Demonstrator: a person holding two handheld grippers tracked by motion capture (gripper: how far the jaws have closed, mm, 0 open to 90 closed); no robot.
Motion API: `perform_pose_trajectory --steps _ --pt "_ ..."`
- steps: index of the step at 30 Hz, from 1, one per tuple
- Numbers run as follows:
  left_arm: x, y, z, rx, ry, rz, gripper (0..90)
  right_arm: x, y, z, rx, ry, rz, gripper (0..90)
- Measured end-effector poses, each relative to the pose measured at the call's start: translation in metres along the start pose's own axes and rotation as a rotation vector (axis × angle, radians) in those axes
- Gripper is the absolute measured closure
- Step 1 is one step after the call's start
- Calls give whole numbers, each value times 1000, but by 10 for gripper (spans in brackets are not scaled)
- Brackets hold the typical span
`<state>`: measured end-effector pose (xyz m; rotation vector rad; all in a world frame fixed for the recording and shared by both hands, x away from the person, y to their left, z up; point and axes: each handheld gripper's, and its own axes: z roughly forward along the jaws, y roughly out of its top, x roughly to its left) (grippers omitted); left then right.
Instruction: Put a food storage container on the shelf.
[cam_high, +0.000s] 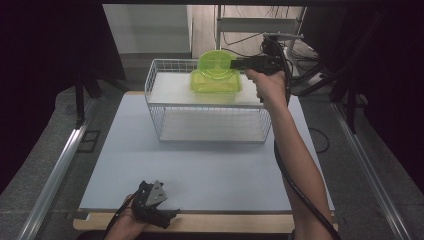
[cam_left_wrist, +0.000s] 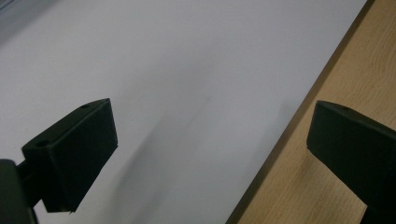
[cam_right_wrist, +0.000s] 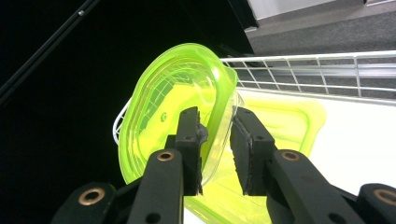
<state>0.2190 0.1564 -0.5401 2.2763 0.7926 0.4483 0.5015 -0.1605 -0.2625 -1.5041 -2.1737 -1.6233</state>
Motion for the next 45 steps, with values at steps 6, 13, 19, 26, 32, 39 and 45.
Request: perform_pose_trajectory --steps 6,13,19,26,32,39,45 --pt "0 0 1 8 3 7 17 1 2 2 6 -3 -2 674" --pt "-1 0 1 14 2 12 17 2 1 9 29 1 -7 654" --pt "-1 0 1 13 5 13 17 1 1 10 22 -1 -6 607" --pt "-2 0 1 14 4 15 18 0 1 8 -4 -5 -24 472" --pt "-1 0 1 8 12 13 18 3 -3 1 -34 0 -70 357" --pt "1 1 -3 -28 5 -13 17 6 -14 -13 -54 6 -137 308" --pt "2 1 -2 -33 2 -17 17 7 -25 -23 -59 12 -171 294"
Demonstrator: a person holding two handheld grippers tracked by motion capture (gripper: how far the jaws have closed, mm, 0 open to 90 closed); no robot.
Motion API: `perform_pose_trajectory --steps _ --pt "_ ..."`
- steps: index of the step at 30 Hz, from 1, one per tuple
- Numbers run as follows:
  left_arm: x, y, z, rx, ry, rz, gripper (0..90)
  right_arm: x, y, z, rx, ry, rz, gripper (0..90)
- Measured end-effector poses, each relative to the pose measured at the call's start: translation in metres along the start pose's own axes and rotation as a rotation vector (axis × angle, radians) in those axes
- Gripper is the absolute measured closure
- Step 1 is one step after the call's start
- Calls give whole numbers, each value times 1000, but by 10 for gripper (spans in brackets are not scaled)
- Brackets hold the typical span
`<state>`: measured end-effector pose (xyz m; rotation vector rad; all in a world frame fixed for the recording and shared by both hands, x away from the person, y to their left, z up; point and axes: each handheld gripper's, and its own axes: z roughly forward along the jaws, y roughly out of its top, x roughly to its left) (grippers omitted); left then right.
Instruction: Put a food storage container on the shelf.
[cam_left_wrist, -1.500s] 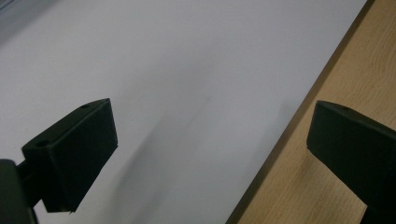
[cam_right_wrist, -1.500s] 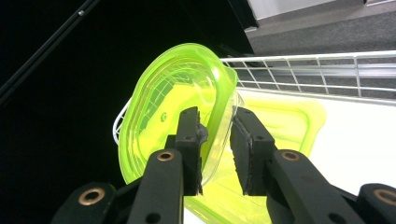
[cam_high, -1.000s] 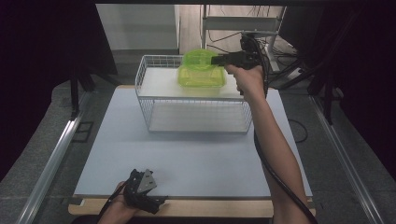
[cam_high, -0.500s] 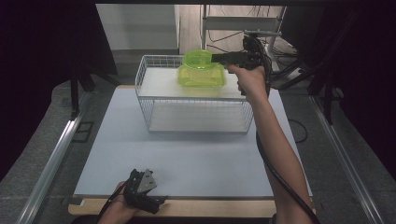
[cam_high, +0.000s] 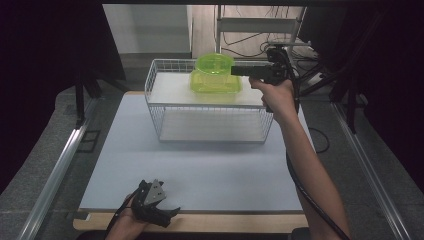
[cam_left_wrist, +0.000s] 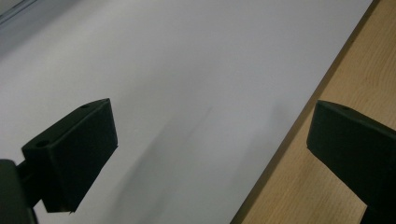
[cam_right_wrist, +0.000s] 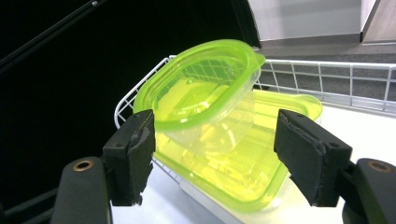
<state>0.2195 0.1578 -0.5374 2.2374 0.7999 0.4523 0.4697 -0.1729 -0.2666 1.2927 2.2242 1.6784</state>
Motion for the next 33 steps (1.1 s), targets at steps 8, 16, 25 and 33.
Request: perform_pose_trajectory --steps 8,16,25,33 --pt "0 0 0 -6 7 1 17 4 -17 -8 9 -14 -58 274" --pt "1 -1 0 -38 8 4 16 8 -38 -11 27 -20 -119 245" --pt "4 -3 0 -59 8 -1 16 11 -70 -12 47 -35 -181 205" --pt "3 -3 0 -62 6 4 14 10 -103 -11 82 -63 -234 150"
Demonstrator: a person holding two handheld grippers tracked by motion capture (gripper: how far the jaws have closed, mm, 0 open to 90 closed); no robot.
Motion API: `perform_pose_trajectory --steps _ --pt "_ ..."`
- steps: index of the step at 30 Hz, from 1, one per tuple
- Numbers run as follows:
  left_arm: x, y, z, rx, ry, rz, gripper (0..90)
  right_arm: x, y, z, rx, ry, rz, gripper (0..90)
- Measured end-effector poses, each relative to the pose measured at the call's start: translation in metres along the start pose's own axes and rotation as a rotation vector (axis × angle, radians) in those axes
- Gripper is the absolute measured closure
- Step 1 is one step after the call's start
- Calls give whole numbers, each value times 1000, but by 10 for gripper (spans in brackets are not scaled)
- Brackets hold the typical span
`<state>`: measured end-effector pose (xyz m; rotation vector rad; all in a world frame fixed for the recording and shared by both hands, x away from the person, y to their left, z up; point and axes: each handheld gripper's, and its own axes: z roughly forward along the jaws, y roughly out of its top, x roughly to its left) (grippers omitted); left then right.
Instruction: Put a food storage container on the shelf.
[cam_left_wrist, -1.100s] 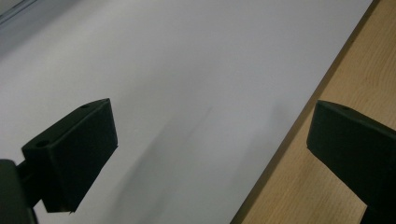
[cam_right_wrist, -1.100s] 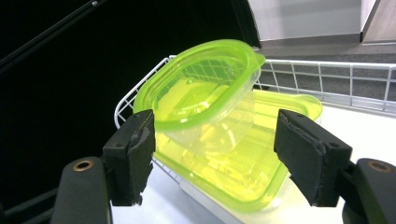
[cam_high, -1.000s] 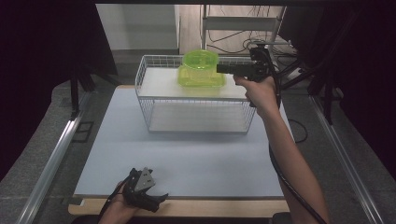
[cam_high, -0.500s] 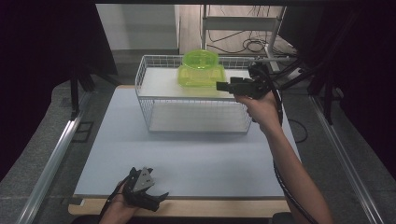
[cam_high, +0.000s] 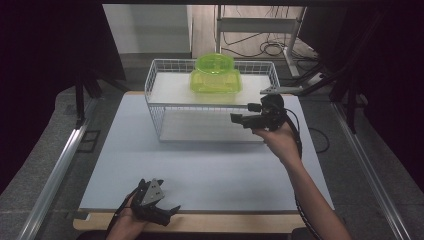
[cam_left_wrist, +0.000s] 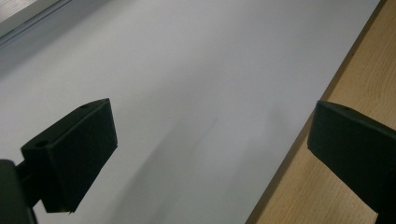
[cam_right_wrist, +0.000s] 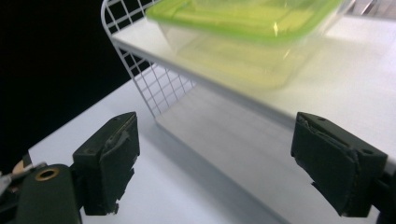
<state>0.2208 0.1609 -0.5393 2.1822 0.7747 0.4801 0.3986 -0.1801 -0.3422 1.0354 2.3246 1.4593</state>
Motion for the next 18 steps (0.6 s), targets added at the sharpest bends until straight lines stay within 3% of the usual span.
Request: perform_pose_trajectory --steps 14,18 --pt "-2 -1 2 21 4 20 12 8 -50 -5 29 -44 -87 120" --pt "-2 -1 2 23 6 20 12 8 -65 -4 39 -59 -92 109"
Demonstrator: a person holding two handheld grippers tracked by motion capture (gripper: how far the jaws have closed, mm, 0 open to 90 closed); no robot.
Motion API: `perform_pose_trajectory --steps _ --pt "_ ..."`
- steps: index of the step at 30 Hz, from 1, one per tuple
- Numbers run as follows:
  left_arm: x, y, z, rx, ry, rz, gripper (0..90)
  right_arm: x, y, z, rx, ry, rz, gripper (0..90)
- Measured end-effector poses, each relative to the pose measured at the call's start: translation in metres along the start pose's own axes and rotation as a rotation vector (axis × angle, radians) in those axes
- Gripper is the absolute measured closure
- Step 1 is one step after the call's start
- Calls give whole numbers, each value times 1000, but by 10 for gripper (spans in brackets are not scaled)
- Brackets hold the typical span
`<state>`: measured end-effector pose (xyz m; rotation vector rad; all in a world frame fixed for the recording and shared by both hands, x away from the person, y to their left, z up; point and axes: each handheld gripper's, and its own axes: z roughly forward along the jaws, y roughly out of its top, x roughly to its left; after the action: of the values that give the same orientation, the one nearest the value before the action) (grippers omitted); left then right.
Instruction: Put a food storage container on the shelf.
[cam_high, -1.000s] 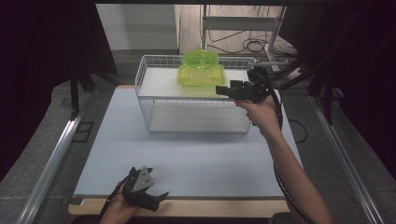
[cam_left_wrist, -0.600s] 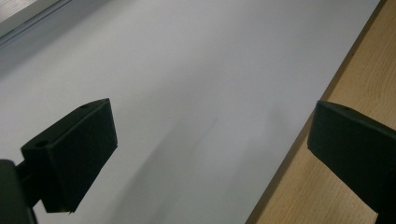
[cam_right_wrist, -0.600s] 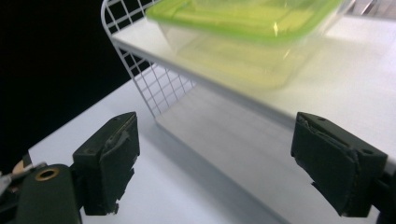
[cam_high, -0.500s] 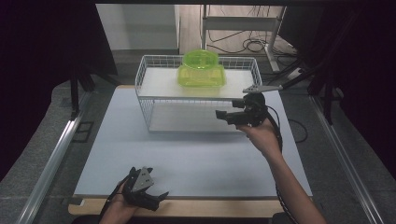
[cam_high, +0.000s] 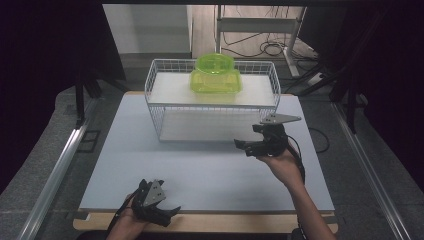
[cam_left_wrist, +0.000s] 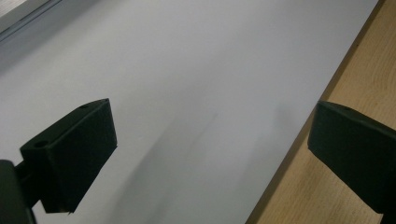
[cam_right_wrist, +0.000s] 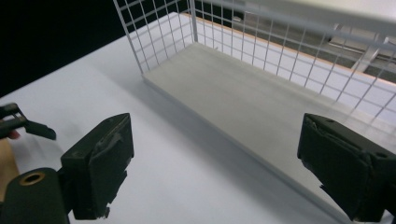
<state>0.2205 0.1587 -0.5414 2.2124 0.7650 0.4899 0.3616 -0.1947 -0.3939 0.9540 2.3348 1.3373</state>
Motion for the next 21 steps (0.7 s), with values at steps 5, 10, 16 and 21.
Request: perform_pose_trajectory --steps 5,10,16,21 --pt "0 0 0 0 -1 -1 11 -2 -16 1 -6 -12 12 103" --pt "0 0 0 1 -1 3 10 -2 -31 4 6 -30 7 103" --pt "0 -1 0 5 0 7 9 2 -52 13 16 -23 -24 91" --pt "1 -1 0 6 2 6 9 7 -73 20 38 -17 -54 62"
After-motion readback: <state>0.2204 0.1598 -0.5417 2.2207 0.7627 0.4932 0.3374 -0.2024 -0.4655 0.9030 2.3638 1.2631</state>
